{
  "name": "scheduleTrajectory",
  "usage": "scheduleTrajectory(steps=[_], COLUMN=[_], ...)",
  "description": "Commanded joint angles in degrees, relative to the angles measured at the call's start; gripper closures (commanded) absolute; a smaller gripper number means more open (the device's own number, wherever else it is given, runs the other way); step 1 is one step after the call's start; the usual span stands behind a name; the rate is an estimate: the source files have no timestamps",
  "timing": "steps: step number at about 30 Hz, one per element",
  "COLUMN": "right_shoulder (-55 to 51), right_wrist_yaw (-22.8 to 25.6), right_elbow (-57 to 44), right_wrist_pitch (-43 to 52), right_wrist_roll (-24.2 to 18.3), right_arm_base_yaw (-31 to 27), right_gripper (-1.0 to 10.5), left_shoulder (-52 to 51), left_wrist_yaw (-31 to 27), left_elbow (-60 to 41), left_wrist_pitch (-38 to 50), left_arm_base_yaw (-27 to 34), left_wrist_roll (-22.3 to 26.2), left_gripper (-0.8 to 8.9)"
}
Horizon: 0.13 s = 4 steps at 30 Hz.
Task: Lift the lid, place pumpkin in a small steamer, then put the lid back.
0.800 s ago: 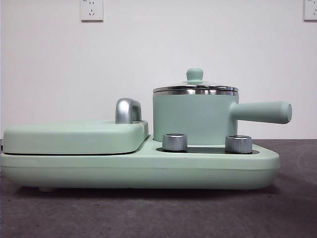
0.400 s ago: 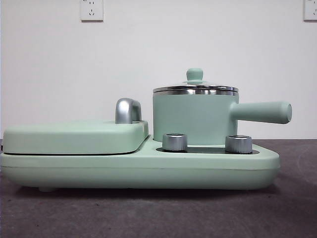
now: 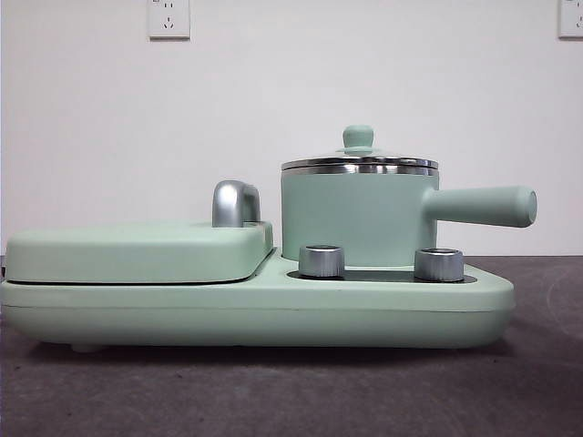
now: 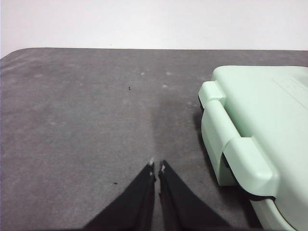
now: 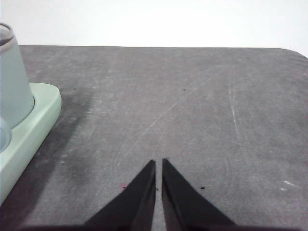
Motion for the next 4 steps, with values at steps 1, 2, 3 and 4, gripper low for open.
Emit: scheduleTrajectory(steps=[1,2,3,4], right_shoulder=[-0.07,-0.07,-0.07,-0.07], right_wrist_yaw=[0.20,0.20,0.20,0.17], right_elbow=[-0.31,-0.31,-0.31,-0.31], right_wrist_pitch=[0.55,0.55,0.55,0.55], right_wrist_roll=[-0.46,-0.46,-0.46,-0.46], right_arm_base_yaw=[0.07,0.07,0.07,0.07], right_gripper=[9.3,9.3,9.3,9.3], left_shoulder=[-0.09,-0.09,-0.09,-0.09], left_wrist_yaw=[-0.11,-0.11,-0.11,-0.09], left_elbow=[-1.09,-1.09,-1.09,-1.09], left_wrist_pitch=[-0.37,-0.37,-0.37,-0.37], left_arm_base_yaw=[0.04,0.04,0.04,0.04], left_wrist_roll=[-0.02,-0.02,-0.02,-0.02], left_gripper=[7.94,7.94,7.94,7.94])
